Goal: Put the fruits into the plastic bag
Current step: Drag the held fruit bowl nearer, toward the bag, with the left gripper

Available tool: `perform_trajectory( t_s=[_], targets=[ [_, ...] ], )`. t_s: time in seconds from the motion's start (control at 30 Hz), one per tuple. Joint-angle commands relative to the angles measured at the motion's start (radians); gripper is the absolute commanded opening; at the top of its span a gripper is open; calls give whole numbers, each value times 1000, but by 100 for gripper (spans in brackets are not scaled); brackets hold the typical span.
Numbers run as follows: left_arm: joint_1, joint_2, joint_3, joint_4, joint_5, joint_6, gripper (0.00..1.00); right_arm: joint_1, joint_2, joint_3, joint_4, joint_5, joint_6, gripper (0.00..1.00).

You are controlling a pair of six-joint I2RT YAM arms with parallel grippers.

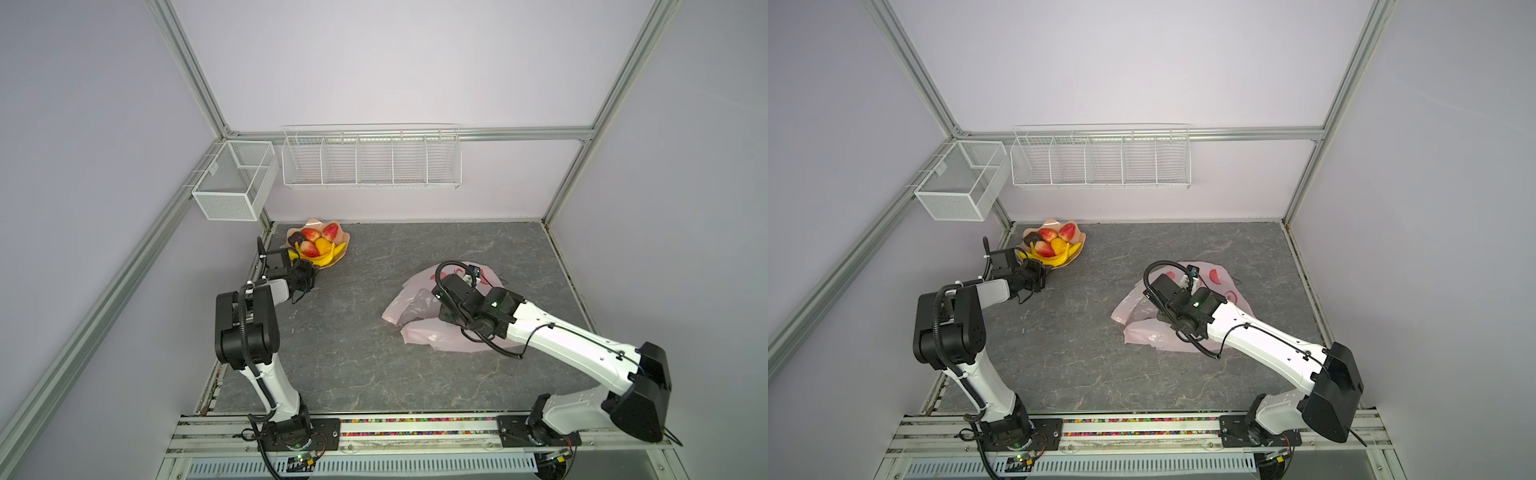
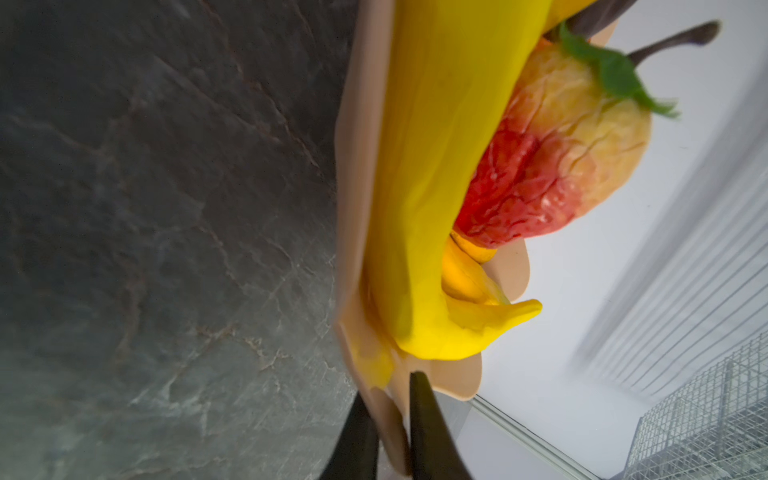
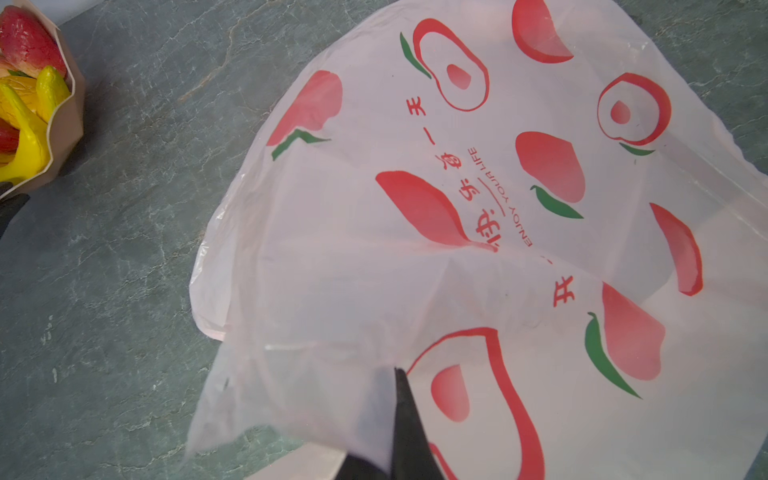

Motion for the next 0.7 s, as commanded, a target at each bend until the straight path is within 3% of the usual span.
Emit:
perform_trajectory(
  t_s=[0.0,0.2,0.67],
  targets=[
    [-8,9,38,-57,1,7,11,-7,-24,-18,0,6,2,6],
    [-15,-9,77,-142,-9,30,2,-8,-35,-26,0,13,4,6],
    [-20,-70,4,-113,7,-4,0,-13,-49,-29,4,14,-9,6]
  ],
)
